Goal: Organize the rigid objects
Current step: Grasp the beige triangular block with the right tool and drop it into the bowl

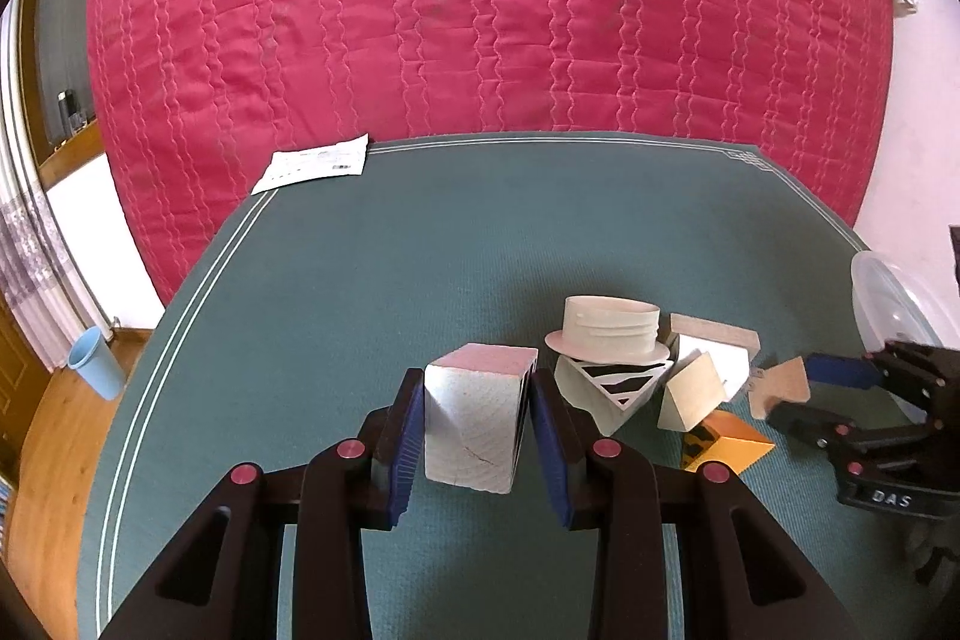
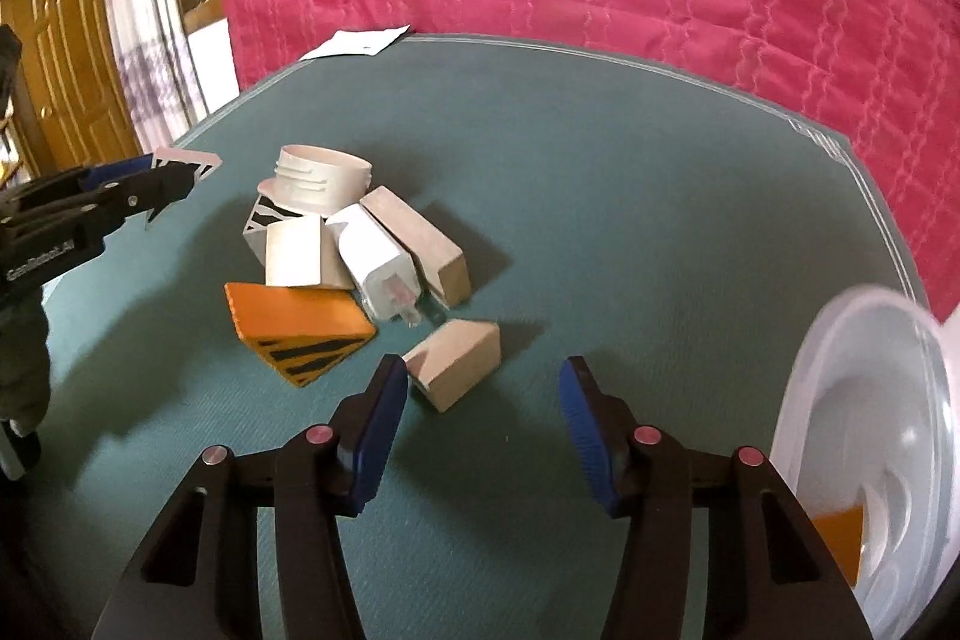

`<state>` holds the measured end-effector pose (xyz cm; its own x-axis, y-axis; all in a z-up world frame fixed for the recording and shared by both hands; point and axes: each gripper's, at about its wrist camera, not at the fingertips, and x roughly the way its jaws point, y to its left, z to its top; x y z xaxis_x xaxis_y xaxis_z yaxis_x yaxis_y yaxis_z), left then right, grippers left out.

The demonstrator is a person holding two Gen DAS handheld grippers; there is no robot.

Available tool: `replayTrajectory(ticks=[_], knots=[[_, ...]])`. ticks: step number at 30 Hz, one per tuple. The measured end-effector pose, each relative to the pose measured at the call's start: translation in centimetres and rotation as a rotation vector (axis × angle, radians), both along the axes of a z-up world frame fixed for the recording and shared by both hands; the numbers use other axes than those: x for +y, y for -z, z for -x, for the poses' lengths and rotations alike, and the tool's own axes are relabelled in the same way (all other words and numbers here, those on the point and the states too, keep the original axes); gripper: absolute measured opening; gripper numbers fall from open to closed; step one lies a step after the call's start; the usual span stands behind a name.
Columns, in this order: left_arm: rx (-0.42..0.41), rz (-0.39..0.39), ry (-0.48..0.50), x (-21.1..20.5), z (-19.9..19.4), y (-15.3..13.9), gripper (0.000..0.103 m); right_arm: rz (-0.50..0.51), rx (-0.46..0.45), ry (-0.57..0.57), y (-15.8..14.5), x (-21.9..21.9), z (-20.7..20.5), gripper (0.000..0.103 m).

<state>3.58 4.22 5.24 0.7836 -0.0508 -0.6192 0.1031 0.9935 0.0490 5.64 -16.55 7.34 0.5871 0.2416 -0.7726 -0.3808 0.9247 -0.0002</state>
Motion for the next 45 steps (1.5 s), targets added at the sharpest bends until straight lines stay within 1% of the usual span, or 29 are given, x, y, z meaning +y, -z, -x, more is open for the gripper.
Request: replayTrajectory(ticks=[3,5,6,7,8,11,16,22,28,32,36,41,45], knots=[[-0.001,0.0,0.002,-0.1,0.1,0.1,0.037,0.019,-0.007,-0.018,0.1,0.8,-0.5,0.054],[0.0,0.001,0.003,-0.1,0.1,0.1,0.037,0.025,-0.002,-0.031,0.3,1.3,-0.7,0.049],[0.001,0.001,0.003,-0.1,0.1,0.1,0.037,0.03,-0.002,-0.032,0.4,1.5,-0.7,0.048],[0.001,0.002,0.003,-0.1,0.1,0.1,0.037,0.037,-0.006,-0.033,0.4,1.6,-0.6,0.046],[0.003,0.002,0.003,0.0,0.0,0.2,0.037,0.039,-0.009,-0.037,0.4,1.7,-0.6,0.041],[0.006,0.004,0.004,-0.2,0.2,0.3,0.037,0.04,-0.012,-0.038,0.4,1.9,-0.2,0.039],[0.003,0.005,0.009,-0.4,0.4,0.3,0.037,-0.005,-0.003,-0.019,0.3,1.5,0.8,0.038],[0.005,0.006,0.006,-0.4,0.4,0.4,0.037,-0.107,-0.027,0.024,-0.6,0.6,2.8,0.038],[0.006,0.002,0.009,-0.6,0.5,0.4,0.037,-0.202,-0.062,0.1,-1.9,-1.4,4.6,0.038],[0.007,0.0,0.008,-0.8,0.7,0.5,0.037,-0.251,-0.112,0.171,-3.2,-3.3,5.8,0.038],[0.01,-0.001,0.006,-0.9,0.8,0.6,0.037,-0.259,-0.18,0.266,-4.7,-5.9,6.8,0.038],[0.011,-0.001,0.005,-0.9,0.7,0.6,0.037,-0.259,-0.229,0.386,-5.6,-9.6,8.0,0.038],[0.013,-0.001,0.004,-1.0,0.9,0.8,0.037,-0.249,-0.246,0.473,-5.8,-12.5,9.2,0.038]])
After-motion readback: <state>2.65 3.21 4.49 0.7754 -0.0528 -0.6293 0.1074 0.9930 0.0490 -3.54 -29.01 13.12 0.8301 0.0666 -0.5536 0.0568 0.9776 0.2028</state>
